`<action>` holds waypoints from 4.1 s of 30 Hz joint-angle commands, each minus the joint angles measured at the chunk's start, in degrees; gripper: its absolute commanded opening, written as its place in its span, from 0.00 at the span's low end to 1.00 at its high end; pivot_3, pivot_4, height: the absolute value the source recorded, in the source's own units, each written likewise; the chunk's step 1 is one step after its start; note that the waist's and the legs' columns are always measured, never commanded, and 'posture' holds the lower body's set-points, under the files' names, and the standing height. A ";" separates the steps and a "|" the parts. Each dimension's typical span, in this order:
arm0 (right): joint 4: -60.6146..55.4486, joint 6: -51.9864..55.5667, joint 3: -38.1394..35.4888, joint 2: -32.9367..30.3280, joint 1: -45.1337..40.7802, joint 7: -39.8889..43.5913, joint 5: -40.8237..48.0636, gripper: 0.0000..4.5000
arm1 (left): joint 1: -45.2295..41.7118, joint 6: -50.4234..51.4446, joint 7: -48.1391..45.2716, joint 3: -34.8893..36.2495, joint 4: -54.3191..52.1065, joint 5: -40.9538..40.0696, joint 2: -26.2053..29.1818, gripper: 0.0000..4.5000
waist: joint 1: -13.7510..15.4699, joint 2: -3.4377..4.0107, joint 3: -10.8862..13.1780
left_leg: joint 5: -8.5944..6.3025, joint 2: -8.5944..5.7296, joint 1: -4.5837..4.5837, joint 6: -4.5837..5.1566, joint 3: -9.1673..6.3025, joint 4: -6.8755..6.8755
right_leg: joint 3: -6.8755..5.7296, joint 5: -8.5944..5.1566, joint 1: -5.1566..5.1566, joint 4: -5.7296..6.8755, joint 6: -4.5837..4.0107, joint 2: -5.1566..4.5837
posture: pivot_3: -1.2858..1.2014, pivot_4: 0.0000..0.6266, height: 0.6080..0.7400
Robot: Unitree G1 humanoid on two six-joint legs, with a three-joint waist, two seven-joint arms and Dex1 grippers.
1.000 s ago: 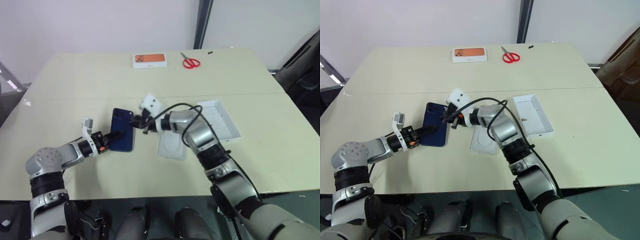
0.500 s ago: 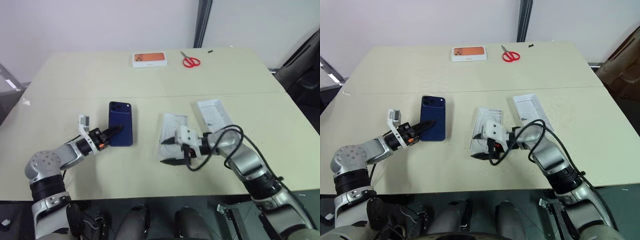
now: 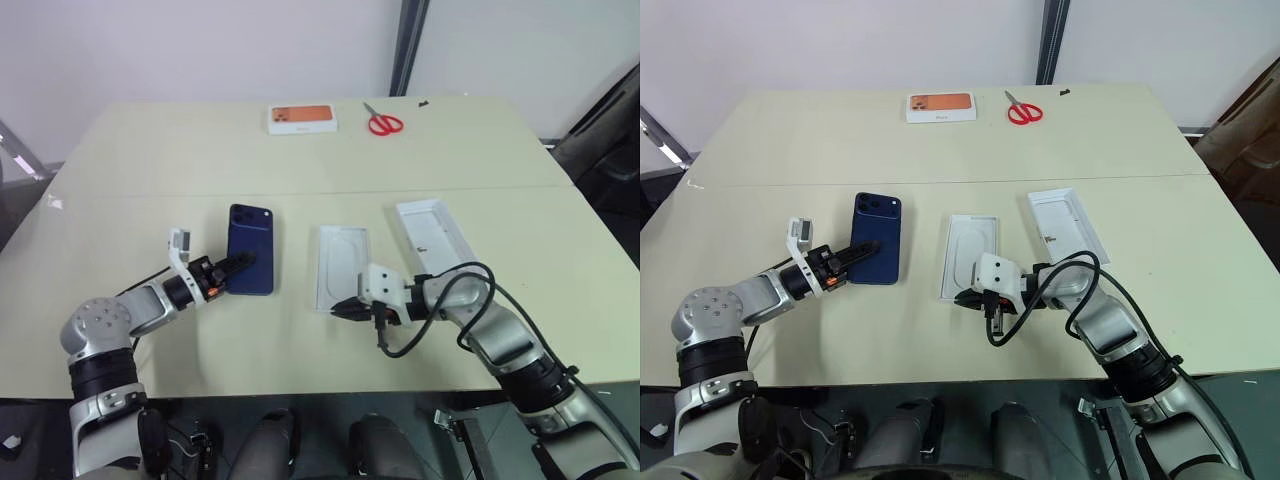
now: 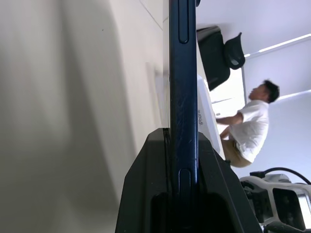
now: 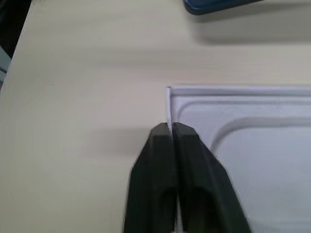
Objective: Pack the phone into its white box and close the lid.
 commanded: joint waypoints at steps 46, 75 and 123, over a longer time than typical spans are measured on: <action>6.27 4.09 -9.33 3.70 -7.62 -6.75 4.04 0.86 | -5.66 -3.30 13.99 -6.23 -3.17 -6.51 -7.46 0.36 | -0.13 -0.11 0.06 | 0.07 0.01 -0.01 -0.11 0.06 0.03 | 0.02 0.00 -0.03 0.03 0.00 0.04 | 0.52 0.24 0.95; 12.48 1.95 -8.73 6.59 -10.69 -10.64 1.46 0.74 | -4.53 -4.88 14.23 -7.89 -9.15 -3.33 2.19 0.57 | -0.19 -0.12 0.06 | 0.08 0.01 -0.01 -0.11 0.05 0.04 | 0.02 0.00 -0.02 0.03 0.00 0.03 | 0.52 0.24 0.95; 17.55 -1.66 -8.58 1.66 -9.91 -17.12 -10.34 0.00 | -11.61 -29.95 -1.88 -33.30 3.90 29.75 -9.83 0.00 | 0.69 -0.12 0.07 | 0.09 -0.02 -0.01 -0.11 0.09 0.08 | 0.01 0.01 0.02 0.04 0.00 0.03 | 0.52 0.24 0.95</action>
